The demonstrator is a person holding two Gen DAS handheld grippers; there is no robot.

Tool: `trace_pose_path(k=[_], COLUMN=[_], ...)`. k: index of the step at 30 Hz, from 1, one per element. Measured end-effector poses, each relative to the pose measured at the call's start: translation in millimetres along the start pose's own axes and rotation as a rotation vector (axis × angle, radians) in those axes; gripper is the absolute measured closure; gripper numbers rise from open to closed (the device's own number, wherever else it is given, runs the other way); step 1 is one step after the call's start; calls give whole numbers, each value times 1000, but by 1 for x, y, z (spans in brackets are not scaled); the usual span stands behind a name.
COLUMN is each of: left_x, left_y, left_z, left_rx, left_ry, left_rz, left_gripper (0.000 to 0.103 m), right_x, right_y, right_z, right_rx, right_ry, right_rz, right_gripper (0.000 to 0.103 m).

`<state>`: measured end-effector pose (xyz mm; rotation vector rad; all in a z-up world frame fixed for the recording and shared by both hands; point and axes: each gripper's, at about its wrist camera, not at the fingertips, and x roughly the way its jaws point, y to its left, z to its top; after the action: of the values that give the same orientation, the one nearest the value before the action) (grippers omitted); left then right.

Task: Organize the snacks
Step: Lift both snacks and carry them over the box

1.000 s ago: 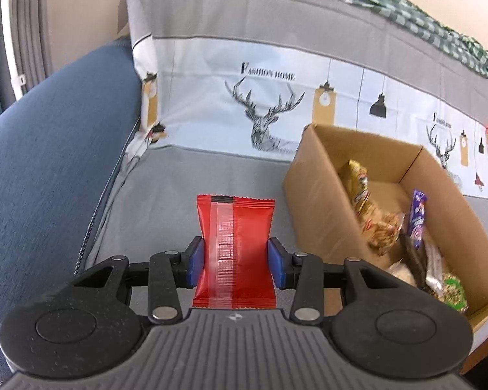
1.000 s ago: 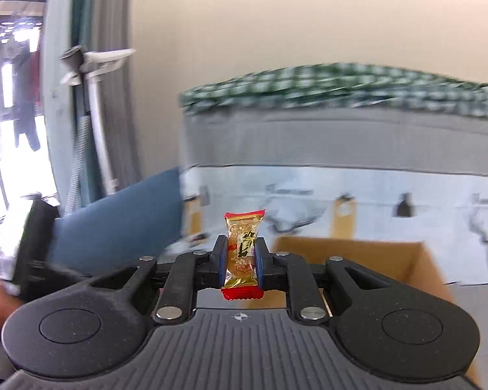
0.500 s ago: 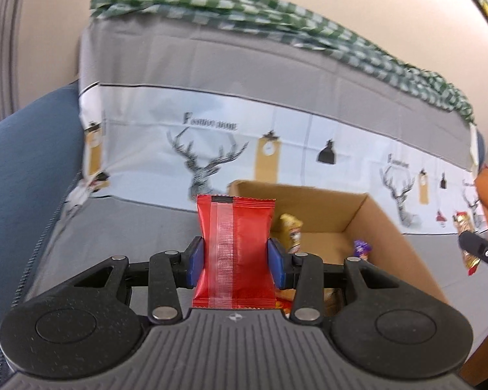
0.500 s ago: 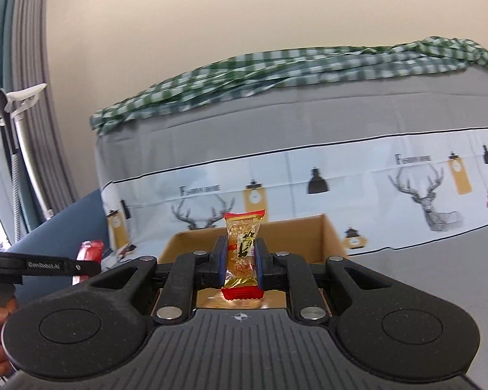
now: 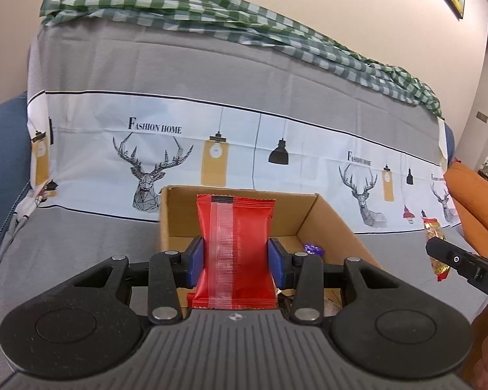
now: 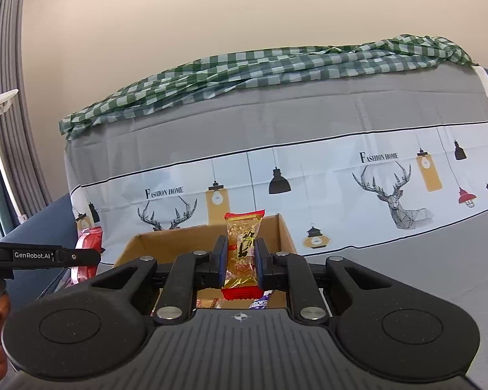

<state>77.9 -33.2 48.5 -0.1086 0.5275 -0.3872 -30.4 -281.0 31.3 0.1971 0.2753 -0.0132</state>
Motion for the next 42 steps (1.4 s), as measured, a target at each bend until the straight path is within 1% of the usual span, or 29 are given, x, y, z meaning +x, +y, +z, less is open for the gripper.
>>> trace_pose_path(k=[11,22,42], left_x=[0,1,-2], left_y=[1,-2,-5], left_z=[-1,-1,-1], left_rx=[7,12,10], left_ry=[-3,7,1], left_rz=[2,-6,-18], left_gripper=[57,57,58], right_x=[3,4,6], right_y=[-3,-1,4], right_z=[2,0,-1], right_rx=[16,7,-30], right_ry=[-3,7,18], right_rz=[-8,-2,23], right_gripper=[85,85,85])
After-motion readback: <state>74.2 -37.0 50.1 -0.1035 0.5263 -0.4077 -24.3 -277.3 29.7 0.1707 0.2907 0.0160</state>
